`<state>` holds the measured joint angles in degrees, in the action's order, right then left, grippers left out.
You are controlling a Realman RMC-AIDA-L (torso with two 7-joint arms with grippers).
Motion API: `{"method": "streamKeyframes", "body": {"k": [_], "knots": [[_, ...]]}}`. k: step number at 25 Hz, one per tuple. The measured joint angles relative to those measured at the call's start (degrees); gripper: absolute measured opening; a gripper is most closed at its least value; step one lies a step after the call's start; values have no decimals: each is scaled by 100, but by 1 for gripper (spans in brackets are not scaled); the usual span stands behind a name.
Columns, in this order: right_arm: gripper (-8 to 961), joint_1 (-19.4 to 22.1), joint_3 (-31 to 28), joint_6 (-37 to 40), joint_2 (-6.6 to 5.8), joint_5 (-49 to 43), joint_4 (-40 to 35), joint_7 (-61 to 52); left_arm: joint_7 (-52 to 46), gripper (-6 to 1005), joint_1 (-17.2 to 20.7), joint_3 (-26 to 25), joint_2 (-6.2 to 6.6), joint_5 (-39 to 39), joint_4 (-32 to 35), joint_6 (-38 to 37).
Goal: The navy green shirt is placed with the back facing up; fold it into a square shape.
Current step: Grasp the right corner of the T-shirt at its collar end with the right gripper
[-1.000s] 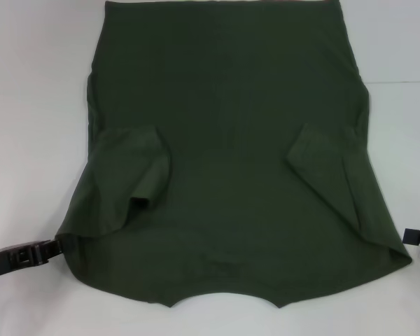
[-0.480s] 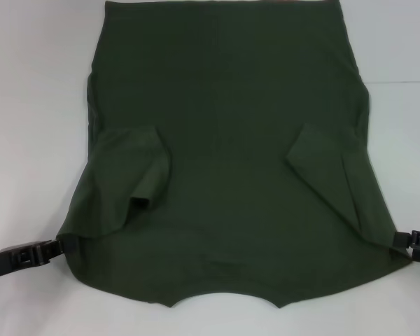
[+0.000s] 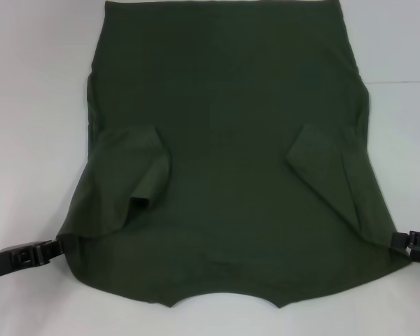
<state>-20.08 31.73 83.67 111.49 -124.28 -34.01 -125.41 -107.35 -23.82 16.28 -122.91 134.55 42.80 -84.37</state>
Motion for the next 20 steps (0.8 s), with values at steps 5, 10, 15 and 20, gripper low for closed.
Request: {"method": "streamKeyframes", "body": {"k": [5, 10, 15, 20], "knots": [[883, 5, 0, -34, -2, 0, 0, 0, 4, 22, 0, -6, 11, 0, 0, 0], [883, 13, -20, -65, -5, 1, 0, 0, 4, 22, 0, -2, 13, 0, 0, 3], [883, -7, -6, -78, -6, 1, 21, 0, 4, 23, -8, -10, 19, 0, 0, 7], [883, -26, 2, -121, 2, 1, 48, 0, 4, 23, -15, -20, 22, 0, 0, 17]]}}
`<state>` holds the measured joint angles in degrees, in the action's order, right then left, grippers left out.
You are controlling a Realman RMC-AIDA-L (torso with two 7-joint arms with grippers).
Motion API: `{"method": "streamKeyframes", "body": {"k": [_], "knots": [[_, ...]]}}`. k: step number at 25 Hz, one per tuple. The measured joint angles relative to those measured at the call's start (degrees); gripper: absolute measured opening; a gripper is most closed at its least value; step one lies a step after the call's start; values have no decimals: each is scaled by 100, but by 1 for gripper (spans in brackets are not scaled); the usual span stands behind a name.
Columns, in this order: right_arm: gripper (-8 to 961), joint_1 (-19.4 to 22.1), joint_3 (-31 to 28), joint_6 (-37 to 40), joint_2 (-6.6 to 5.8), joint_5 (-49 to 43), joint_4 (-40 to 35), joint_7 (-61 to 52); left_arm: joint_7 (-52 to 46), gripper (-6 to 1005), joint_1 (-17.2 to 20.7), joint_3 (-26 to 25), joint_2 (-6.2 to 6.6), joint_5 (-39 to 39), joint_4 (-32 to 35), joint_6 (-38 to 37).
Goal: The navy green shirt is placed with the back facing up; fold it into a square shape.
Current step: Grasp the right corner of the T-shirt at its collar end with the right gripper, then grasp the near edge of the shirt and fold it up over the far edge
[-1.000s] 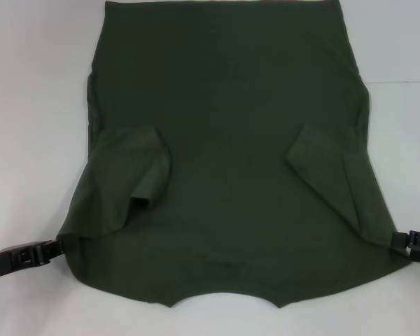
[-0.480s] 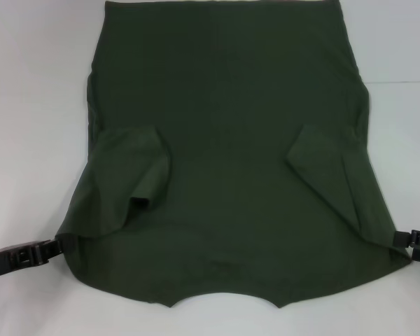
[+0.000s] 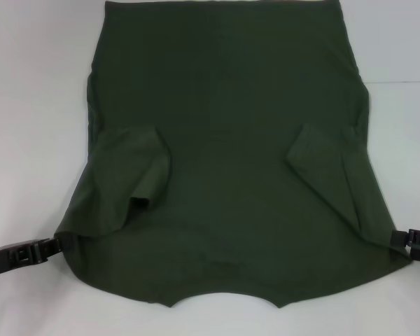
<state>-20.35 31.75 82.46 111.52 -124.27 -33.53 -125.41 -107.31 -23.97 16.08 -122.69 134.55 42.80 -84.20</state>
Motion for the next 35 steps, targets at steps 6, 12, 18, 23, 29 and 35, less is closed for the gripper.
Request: {"method": "streamKeyframes", "body": {"k": [6, 12, 18, 23, 29, 35], "knots": [[882, -21, 0, 44, 18, 0, 4, 0, 0, 22, -3, -1, 7, 0, 0, 1], [883, -82, -3, 187, 31, 0, -7, 0, 0, 21, -18, 1, 9, 0, 0, 1], [883, -163, 3, 240, 36, 0, -10, -2, -1, 23, -20, -1, 9, 0, 0, 16], [884, -171, 7, 231, 3, 0, -15, -45, -8, 21, -20, -7, 9, 0, 0, 43], [882, -145, -24, 201, -39, -113, -3, -85, -12, 21, -35, -9, 9, 0, 0, 63], [880, -167, -55, 185, -42, -236, 4, -103, -8, 22, -45, -9, 9, -75, 0, 63]]}}
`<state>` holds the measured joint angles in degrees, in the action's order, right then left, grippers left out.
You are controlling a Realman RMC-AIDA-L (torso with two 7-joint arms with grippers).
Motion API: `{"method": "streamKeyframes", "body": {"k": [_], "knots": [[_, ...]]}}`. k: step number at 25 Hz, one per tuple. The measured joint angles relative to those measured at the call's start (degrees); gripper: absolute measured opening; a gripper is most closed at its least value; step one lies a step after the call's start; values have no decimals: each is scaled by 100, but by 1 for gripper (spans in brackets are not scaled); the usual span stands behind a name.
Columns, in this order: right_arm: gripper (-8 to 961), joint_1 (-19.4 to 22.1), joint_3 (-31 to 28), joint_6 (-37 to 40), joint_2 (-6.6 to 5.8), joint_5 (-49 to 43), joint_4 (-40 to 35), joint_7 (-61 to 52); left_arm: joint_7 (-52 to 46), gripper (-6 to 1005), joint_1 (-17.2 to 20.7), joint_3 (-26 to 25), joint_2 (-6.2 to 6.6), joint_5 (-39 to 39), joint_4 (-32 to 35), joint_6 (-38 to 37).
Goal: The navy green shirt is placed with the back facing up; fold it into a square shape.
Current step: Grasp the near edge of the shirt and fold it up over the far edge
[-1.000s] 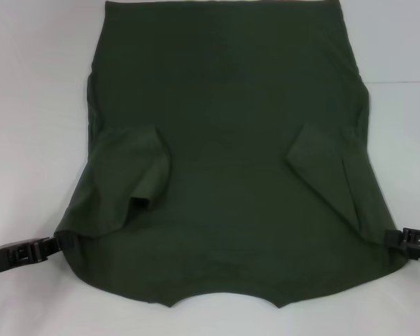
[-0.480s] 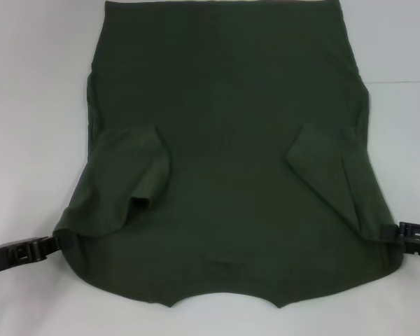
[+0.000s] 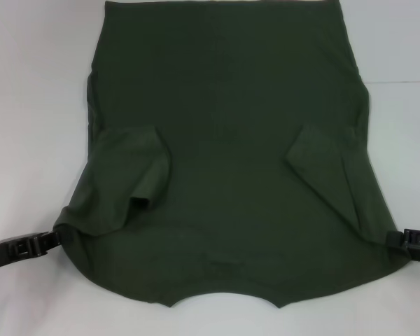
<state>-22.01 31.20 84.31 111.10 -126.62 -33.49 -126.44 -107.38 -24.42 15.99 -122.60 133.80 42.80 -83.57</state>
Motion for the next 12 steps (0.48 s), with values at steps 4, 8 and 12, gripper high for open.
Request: {"method": "streamKeyframes", "body": {"k": [4, 8, 12], "knots": [[880, -6, 10, -2, -1, -2, 0, -2, -2, 22, 13, 0, 0, -4, 0, 0], [879, -14, 41, -3, 15, -2, 0, -3, 0, 22, 21, 0, 0, -4, 0, -1], [879, -14, 48, 1, 24, -42, 0, -3, 1, 23, 24, 0, 0, -4, 0, -1]]}}
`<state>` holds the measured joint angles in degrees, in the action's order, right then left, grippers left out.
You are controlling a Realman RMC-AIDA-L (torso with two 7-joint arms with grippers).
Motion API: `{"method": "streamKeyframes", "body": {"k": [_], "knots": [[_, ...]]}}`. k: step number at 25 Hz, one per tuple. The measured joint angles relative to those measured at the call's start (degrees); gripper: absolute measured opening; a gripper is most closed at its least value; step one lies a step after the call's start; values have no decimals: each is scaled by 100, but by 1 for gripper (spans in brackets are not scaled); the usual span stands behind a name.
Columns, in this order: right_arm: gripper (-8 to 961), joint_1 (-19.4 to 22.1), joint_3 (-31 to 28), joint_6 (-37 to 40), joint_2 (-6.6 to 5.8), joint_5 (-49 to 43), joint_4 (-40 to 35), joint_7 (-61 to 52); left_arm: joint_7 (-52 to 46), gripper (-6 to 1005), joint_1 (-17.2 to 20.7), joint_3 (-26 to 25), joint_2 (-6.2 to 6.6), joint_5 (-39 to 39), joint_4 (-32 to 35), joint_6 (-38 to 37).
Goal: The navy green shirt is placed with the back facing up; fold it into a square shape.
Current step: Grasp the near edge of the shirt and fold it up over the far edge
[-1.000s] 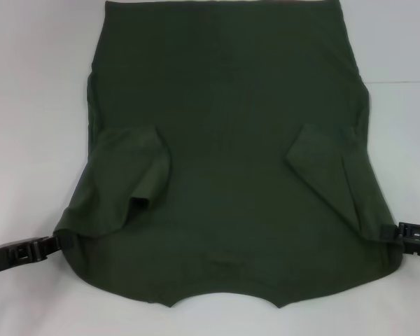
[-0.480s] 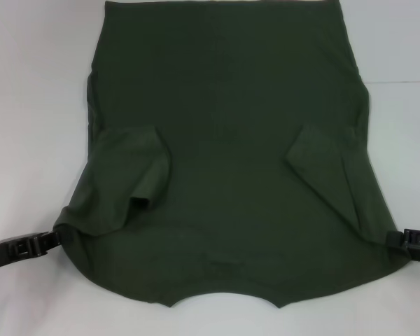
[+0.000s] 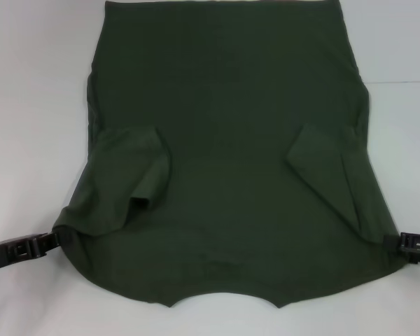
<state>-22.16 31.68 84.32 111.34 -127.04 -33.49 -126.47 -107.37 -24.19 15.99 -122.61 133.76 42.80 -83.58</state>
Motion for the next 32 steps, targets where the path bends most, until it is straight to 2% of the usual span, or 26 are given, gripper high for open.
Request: {"method": "streamKeyframes", "body": {"k": [22, 32], "knots": [[879, -112, -39, 121, 61, 17, 9, 52, 6, 22, 20, 0, -9, -5, 0, 0], [872, -36, -51, 84, 3, -10, 9, 8, 15, 23, 29, 0, -23, -9, 0, 0]]}}
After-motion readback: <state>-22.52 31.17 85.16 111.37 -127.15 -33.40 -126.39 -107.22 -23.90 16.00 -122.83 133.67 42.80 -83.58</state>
